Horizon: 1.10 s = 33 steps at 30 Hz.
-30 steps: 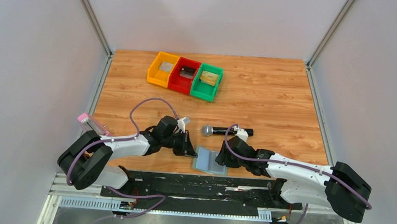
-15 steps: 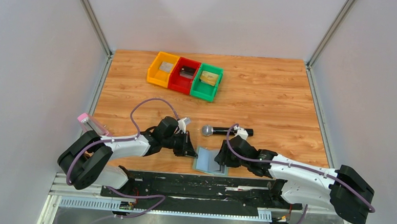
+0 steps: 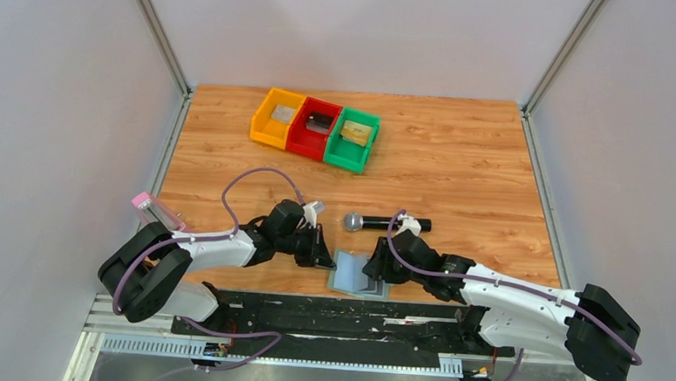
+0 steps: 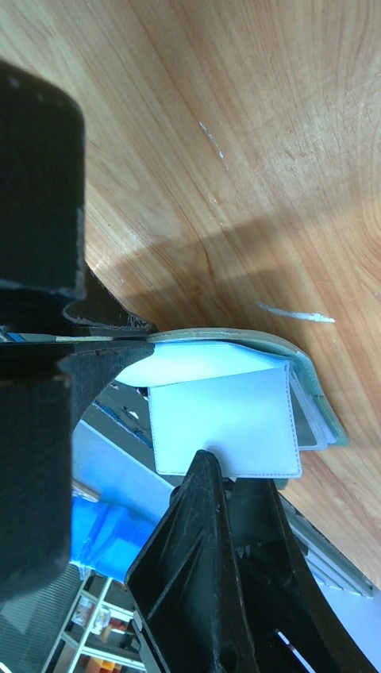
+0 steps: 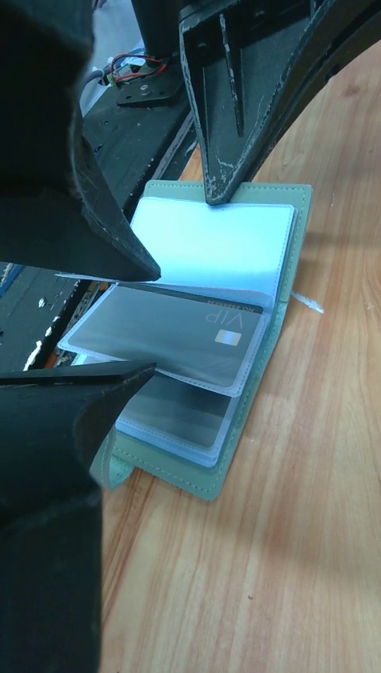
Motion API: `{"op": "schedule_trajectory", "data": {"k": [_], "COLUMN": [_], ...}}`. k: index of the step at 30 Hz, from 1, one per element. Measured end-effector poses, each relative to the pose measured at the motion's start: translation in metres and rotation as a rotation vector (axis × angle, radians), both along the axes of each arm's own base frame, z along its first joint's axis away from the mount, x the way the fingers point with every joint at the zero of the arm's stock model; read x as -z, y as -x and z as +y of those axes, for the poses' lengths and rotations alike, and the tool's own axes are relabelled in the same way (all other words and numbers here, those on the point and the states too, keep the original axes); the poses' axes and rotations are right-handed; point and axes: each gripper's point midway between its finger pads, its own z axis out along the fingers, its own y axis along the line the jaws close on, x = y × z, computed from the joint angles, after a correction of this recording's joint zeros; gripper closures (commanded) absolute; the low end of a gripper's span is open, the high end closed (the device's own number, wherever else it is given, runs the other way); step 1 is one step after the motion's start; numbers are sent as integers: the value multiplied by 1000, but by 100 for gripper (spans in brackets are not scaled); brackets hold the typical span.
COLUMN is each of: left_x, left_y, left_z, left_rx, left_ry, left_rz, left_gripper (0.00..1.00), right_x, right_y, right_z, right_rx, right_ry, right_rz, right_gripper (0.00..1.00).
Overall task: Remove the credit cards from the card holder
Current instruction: Remove the credit card from the card holder.
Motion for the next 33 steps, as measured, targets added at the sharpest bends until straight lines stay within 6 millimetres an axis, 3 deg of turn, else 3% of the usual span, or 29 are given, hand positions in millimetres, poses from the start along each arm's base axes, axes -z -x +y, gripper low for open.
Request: {"op": "schedule_trajectory", "data": {"k": [23,31,33], "left_x": [3,4,4], "left_y": [1,2,3], "left_z": [2,5,7], "left_rx": [-4,-11,-14], "left_ry": [-12,-28,-42], "left_rz": [1,-3,-1], "left_gripper": [100,76,74], "right_x": [-14,-1,4], "right_y": [-1,-3,-3], "right_z": [16,-1,-8], "right_rx": [-37,12,27], "right_ry": [-80,1,34], "right_rz": [-22,-13,-7], "right_gripper": [67,68,68]}}
